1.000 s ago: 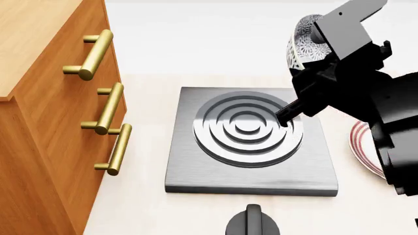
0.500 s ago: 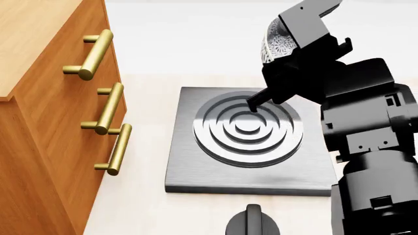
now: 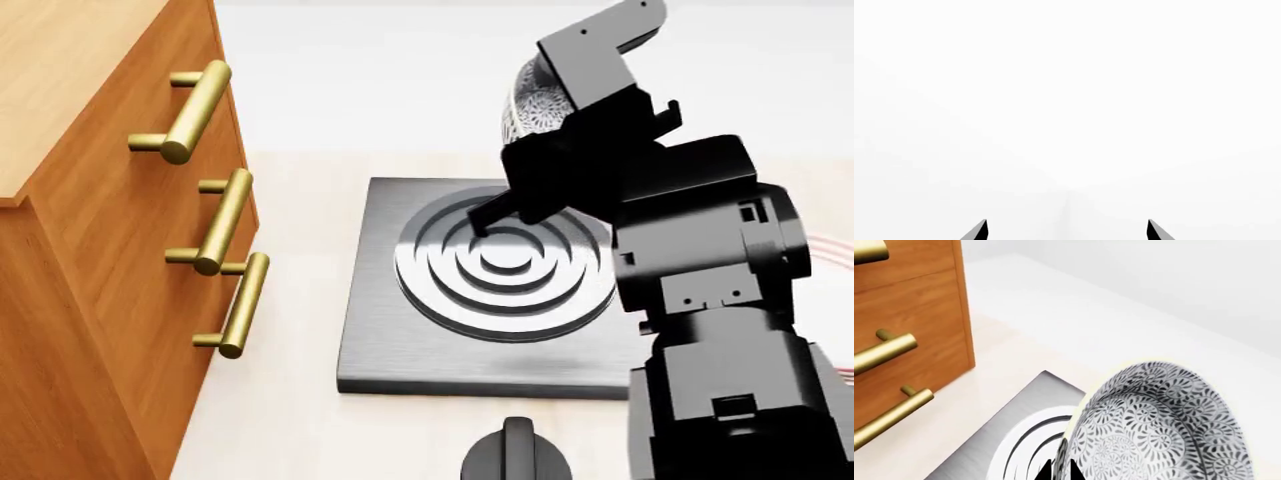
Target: Put the bowl on the stove.
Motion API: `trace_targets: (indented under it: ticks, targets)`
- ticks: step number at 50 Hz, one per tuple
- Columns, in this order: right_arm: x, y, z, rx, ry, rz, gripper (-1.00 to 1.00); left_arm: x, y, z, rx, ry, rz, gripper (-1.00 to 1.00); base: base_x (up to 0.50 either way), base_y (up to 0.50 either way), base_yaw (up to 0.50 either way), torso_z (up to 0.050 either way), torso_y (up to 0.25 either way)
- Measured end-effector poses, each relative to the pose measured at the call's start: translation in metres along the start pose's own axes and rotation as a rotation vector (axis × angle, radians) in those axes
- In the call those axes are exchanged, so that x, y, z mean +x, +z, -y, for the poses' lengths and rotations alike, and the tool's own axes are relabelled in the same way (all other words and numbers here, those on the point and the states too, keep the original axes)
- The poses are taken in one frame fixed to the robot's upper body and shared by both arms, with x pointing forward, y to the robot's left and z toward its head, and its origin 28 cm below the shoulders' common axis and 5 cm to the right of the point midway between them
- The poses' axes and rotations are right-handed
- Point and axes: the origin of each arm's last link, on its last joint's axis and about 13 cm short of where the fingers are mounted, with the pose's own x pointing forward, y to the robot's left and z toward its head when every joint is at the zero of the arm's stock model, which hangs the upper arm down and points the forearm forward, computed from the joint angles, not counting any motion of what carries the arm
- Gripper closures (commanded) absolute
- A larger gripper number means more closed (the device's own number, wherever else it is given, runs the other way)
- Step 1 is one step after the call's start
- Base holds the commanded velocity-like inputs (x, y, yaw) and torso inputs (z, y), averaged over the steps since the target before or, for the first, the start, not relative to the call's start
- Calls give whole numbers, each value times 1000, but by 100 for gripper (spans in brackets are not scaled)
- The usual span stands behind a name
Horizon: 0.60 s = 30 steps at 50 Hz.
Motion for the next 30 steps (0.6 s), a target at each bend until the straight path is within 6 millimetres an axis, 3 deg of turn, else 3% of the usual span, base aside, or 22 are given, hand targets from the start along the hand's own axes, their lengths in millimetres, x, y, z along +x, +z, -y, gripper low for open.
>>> trace_targets:
  ticks: [30]
  targets:
    - [4, 1, -6, 29, 21, 12, 100, 0, -3, -3, 52, 26, -16, -100, 0, 0, 0, 0, -17]
